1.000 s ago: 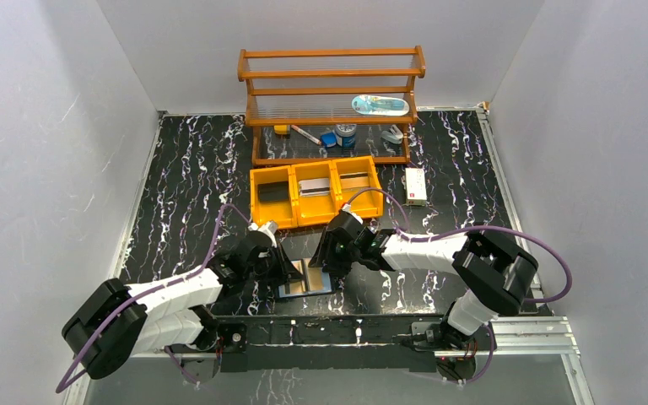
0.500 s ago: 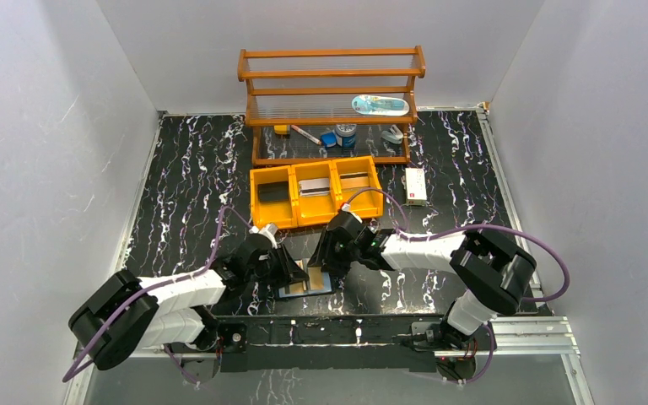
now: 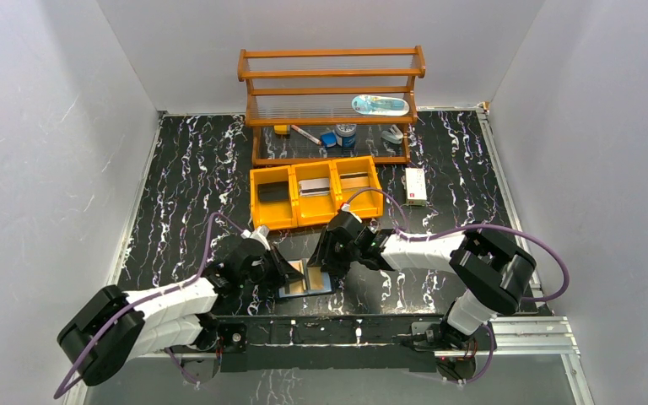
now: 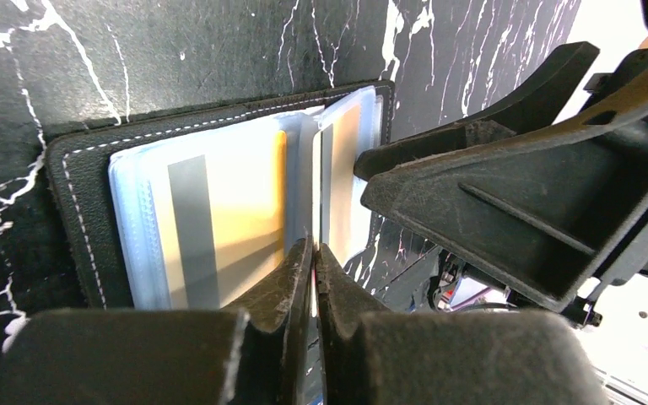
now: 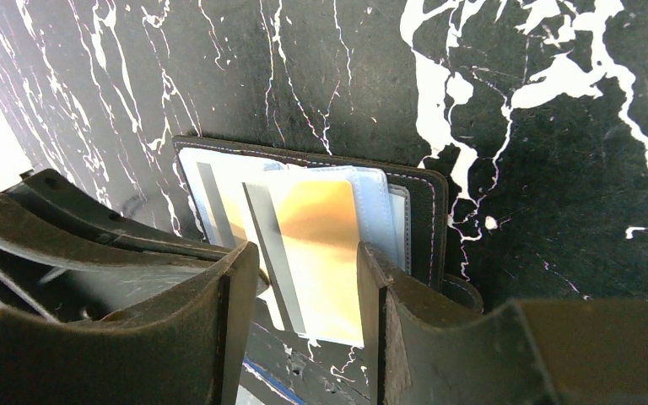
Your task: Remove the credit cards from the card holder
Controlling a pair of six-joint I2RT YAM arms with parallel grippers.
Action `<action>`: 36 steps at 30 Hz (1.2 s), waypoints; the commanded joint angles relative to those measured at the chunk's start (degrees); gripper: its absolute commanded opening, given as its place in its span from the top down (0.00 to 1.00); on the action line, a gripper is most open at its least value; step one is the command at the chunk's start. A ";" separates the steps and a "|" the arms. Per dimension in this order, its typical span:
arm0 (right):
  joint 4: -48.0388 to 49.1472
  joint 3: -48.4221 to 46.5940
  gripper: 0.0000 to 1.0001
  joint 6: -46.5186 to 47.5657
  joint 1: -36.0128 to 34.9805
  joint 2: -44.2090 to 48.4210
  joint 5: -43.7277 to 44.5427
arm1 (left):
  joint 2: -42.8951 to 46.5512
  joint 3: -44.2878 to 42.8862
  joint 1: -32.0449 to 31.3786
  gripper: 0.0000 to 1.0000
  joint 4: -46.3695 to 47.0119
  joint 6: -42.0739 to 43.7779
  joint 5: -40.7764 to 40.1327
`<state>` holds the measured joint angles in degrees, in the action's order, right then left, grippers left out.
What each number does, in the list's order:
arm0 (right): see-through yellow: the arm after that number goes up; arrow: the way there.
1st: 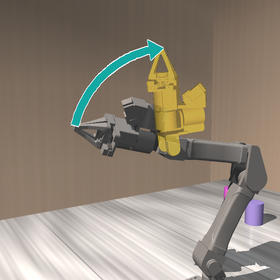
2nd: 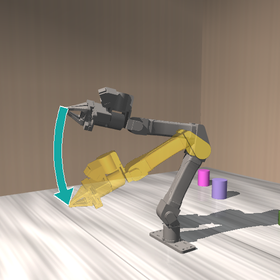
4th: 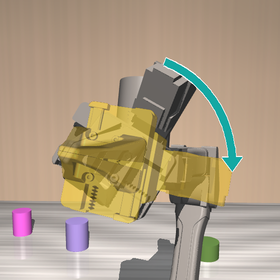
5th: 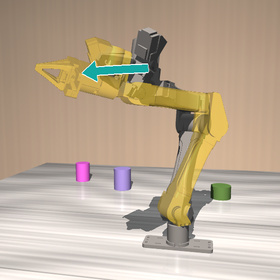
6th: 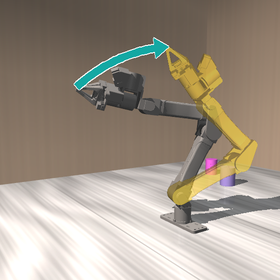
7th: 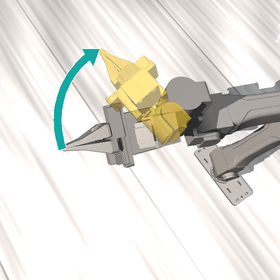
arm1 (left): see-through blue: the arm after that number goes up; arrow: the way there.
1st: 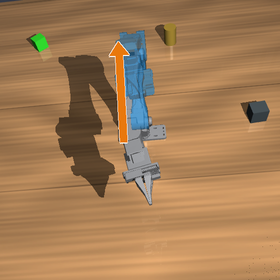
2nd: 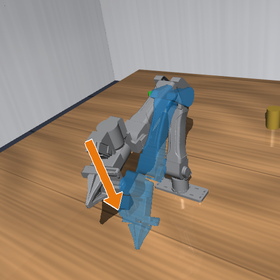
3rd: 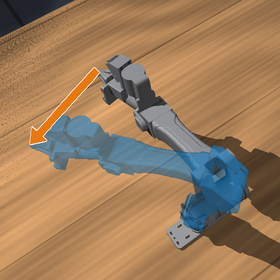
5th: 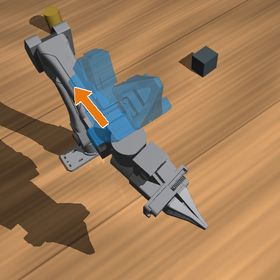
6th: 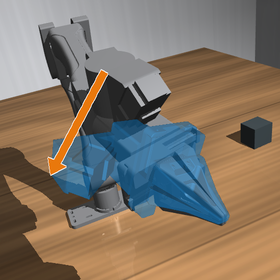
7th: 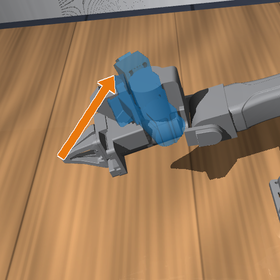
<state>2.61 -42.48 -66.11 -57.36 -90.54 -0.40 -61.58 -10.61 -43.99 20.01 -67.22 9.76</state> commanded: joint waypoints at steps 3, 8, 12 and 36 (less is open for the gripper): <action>-3.05 1.17 0.45 0.66 0.21 -1.63 1.79 | 5.40 -0.88 -0.04 1.00 -5.82 2.12 -3.03; -2.81 1.01 0.45 0.64 0.19 -1.67 1.54 | 5.54 -1.08 -0.03 0.95 -5.74 2.57 -2.80; -2.40 0.99 0.45 0.59 0.15 -2.08 1.04 | 3.79 -0.91 -0.05 0.82 -4.02 1.75 -1.97; -3.30 1.00 0.44 0.01 0.23 -2.45 2.02 | 3.80 -2.13 -0.05 1.00 -6.72 2.67 -3.59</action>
<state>3.55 -42.48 -66.65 -57.12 -91.13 -1.06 -60.99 -11.81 -44.01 18.17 -66.13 9.06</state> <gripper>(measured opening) 0.555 0.016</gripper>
